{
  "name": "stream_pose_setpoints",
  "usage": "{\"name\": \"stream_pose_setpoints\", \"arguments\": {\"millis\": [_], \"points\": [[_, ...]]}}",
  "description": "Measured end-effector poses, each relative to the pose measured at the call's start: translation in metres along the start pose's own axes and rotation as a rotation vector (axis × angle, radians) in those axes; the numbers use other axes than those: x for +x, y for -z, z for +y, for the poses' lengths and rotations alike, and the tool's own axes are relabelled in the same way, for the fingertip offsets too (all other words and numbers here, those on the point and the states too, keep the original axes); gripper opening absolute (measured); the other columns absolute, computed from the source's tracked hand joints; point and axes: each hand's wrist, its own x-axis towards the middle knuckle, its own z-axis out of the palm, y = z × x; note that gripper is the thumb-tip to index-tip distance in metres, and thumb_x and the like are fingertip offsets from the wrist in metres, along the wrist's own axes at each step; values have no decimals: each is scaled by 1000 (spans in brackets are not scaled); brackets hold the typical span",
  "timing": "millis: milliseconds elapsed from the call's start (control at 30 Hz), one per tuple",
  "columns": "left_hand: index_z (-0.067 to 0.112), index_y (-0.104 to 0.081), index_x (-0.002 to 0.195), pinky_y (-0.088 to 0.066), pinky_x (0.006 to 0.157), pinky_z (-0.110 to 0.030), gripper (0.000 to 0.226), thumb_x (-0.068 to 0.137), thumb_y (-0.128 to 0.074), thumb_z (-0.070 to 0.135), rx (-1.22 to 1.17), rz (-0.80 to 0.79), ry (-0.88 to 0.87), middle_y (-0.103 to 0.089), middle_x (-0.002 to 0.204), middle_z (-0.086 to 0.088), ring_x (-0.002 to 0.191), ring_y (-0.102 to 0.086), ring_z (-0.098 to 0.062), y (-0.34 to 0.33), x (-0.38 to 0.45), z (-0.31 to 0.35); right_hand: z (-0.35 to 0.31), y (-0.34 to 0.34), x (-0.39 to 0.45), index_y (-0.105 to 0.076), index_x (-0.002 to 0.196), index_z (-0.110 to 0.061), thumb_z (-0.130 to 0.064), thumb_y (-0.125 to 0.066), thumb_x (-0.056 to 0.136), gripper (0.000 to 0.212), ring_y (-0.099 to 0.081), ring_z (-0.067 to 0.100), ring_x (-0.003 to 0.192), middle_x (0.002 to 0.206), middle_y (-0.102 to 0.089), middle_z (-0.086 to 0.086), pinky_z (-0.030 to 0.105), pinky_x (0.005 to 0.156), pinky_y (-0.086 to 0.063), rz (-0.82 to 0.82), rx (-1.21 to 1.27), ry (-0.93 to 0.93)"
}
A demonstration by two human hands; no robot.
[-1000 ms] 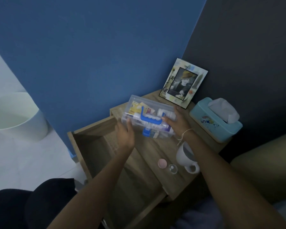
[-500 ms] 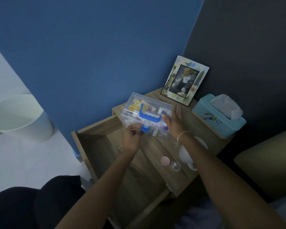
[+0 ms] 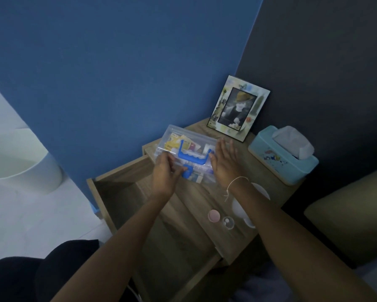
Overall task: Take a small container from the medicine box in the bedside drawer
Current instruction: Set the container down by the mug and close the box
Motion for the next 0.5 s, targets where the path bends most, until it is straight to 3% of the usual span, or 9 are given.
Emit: {"name": "stream_pose_setpoints", "arguments": {"millis": [100, 167, 233, 500], "points": [[17, -47, 128, -43, 97, -39, 61, 77, -73, 38, 365, 106, -249, -46, 131, -13, 120, -46, -29, 3, 3, -4, 1, 2, -2, 0, 152, -8, -38, -13, 103, 59, 15, 22, 149, 163, 7, 9, 42, 121, 7, 10, -11, 27], [19, -39, 141, -28, 112, -46, 66, 84, -65, 40, 534, 49, -386, -37, 149, -13, 139, -30, -33, 7, 7, -3, 1, 4, -3, 0, 152, -7, -38, -12, 103, 59, 13, 20, 149, 163, 6, 9, 41, 121, 7, 9, -24, 37], [20, -40, 142, -19, 118, -49, 60, 89, -57, 41, 566, -26, -423, -38, 150, -8, 143, -27, -29, 10, 11, -5, 0, 5, -3, 0, 152, -6, -36, -14, 104, 58, 9, 21, 150, 163, 5, 10, 40, 121, 5, -6, -29, 40], [19, -48, 137, -24, 115, -51, 54, 90, -55, 44, 592, 3, -467, -49, 143, -6, 138, -36, -27, 10, 12, -12, -1, 5, -2, -3, 151, 1, -30, -17, 105, 57, 6, 25, 150, 162, 2, 17, 36, 122, 3, 8, -25, 75]]}}
